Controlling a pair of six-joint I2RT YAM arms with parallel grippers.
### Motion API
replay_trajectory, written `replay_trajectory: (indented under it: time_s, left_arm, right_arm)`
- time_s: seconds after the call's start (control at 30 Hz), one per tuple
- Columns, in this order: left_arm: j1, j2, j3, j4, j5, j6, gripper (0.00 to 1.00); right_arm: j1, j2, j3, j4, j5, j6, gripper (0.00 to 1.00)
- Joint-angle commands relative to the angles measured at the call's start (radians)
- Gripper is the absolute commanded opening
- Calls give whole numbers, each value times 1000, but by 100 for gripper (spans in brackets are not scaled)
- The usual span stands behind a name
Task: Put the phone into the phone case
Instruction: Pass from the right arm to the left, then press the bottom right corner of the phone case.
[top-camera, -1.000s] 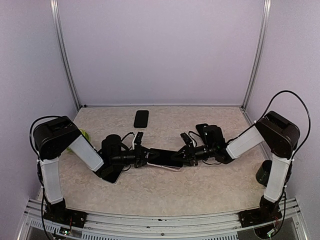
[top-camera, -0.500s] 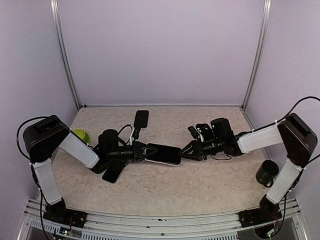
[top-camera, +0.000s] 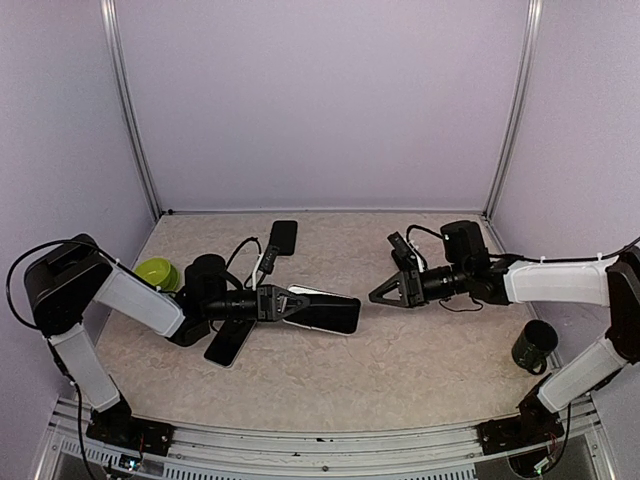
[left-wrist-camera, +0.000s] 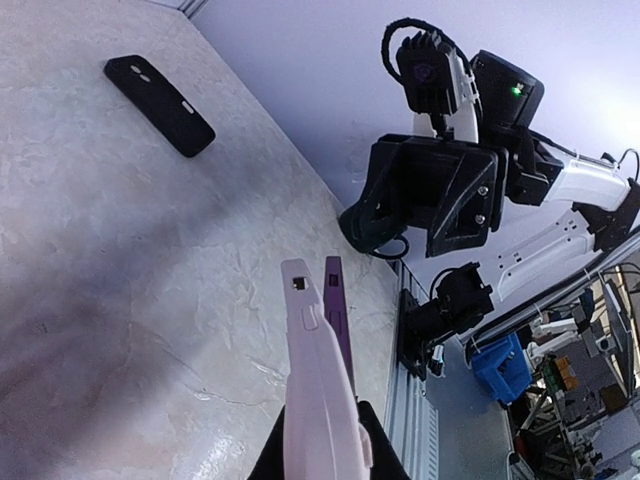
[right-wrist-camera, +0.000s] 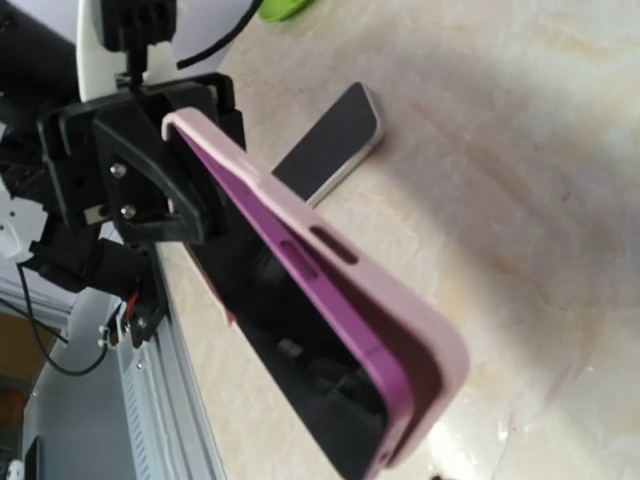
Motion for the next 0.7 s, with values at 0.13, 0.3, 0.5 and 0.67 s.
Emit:
replay_trajectory:
  time_s: [0.13,0.3,0.5,0.67]
  left_arm:
    - [-29,-117,-28,52,121,173,1]
    - [-57,-163,-34,18,150,242,1]
    - [-72,-187,-55,67,198,249,1]
    - [-72,-186,-66,128,235,214,1]
  right_arm:
    - [-10,-69,-37,33,-103,-49,51]
    - [8,-69,-66,127,-201,-21,57]
    - [72,-90,-85,187,-257,-31,58]
    - [115,-93,-86,199,-281,-51,57]
